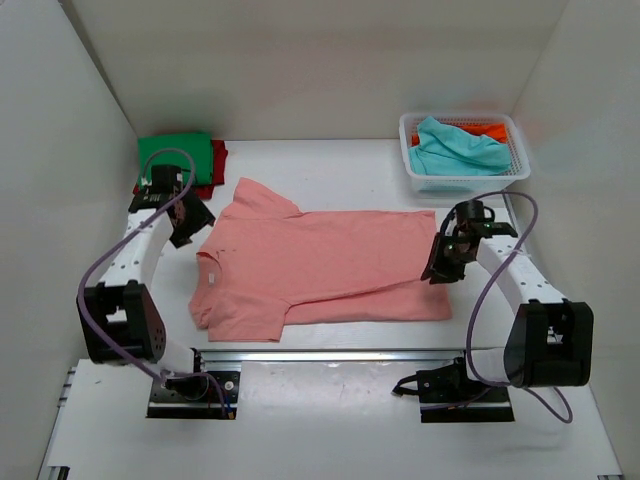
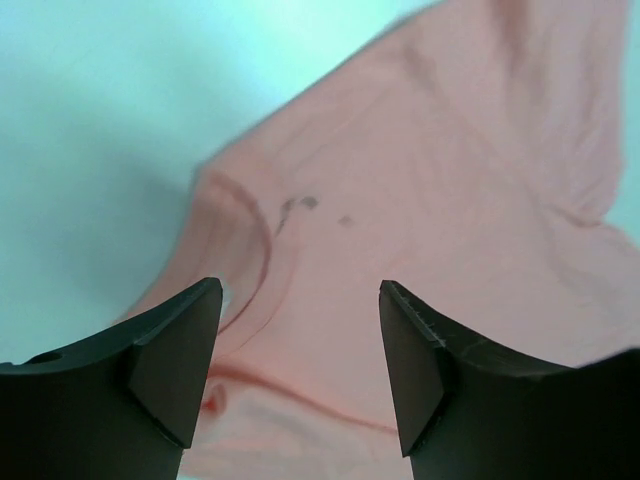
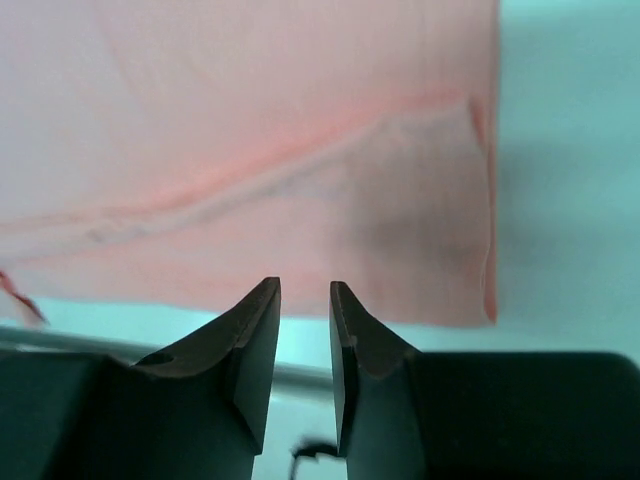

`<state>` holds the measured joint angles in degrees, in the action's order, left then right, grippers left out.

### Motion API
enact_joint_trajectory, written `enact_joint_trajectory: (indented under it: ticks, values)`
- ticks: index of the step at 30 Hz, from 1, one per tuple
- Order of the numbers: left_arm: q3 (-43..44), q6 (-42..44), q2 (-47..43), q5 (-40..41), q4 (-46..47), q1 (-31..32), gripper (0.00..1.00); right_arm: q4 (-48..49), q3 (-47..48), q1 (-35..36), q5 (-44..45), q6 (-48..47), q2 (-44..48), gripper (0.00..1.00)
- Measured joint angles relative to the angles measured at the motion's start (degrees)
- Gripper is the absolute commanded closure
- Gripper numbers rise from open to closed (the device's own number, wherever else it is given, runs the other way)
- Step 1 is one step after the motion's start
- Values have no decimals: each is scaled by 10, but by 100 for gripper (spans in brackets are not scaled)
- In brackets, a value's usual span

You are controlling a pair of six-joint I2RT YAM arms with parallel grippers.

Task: Fold and stack the t-shirts
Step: Fold the flattened tshirt in 1/3 of the way, then grap the side of the flattened tshirt furthest away from the robot with both arms

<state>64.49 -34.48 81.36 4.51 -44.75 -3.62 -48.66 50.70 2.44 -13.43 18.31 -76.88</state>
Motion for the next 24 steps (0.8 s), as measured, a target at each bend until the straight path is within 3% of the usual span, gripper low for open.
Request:
enact_joint_trajectory:
  ticks: [6,12,16,24]
  values:
    - [110,21,132,-9,87,20,24,109,10,-48,6,45,24,75]
    - [200,61,296,-32,193,28,22,216,9,-56,11,78,20,75]
    - [271,75,380,-51,216,31,21,287,-14,-55,22,90,5,76]
    - [405,86,481,-85,265,49,21,346,-29,-49,38,114,-72,76]
